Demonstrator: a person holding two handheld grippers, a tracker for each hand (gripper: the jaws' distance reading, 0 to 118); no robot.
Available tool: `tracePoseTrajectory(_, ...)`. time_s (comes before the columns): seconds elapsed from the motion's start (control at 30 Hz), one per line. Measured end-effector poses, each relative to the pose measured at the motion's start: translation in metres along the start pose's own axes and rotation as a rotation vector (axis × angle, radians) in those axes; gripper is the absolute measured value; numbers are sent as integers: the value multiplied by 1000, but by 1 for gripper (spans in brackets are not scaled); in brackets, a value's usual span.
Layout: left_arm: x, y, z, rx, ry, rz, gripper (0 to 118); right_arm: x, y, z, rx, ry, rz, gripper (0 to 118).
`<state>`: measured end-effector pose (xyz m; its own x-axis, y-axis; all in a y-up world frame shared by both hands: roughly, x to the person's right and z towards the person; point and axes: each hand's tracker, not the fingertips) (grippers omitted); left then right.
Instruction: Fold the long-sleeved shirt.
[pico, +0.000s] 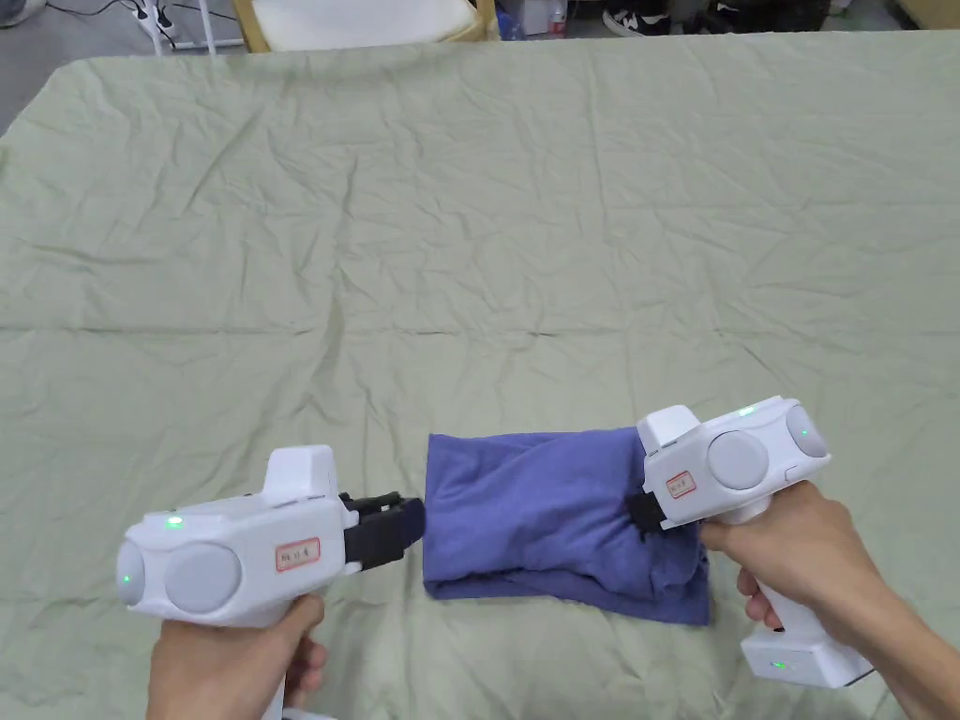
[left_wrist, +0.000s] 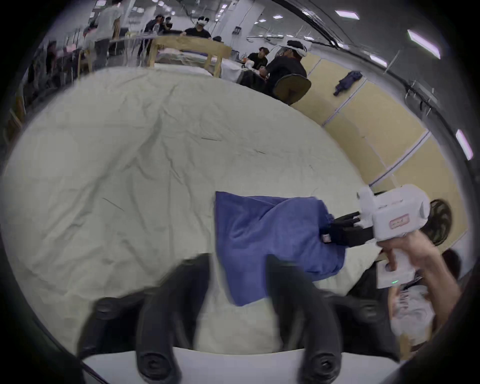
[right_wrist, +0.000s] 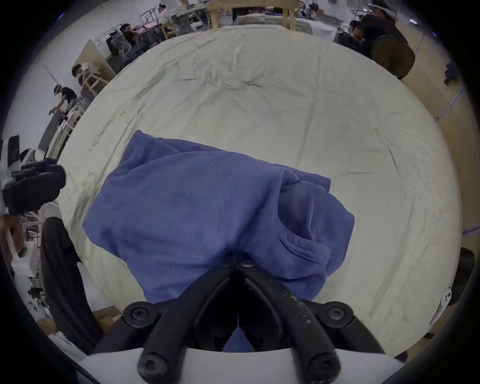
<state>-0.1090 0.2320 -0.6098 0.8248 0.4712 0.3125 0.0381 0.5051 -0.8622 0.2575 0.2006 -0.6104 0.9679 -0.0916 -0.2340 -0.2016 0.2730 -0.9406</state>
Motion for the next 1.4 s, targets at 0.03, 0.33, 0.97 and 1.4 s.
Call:
tracePoseTrajectory(0.03, -10, 4, -5, -6, -51, 39, 60, 1, 0, 0, 3, 2, -1, 1)
tracePoseTrajectory(0.33, -82, 17, -87, -213, -328, 310, 99, 9, -7, -1, 33, 44, -35, 1)
tracePoseTrajectory(0.97, -29, 24, -163, -292, -537, 373, 50, 20, -16, -6, 84, 104, -104, 1)
tracePoseTrajectory(1.4, -20, 24, -144, -267, -347, 235, 17, -4, -30, 29, 263, 6, -51, 1)
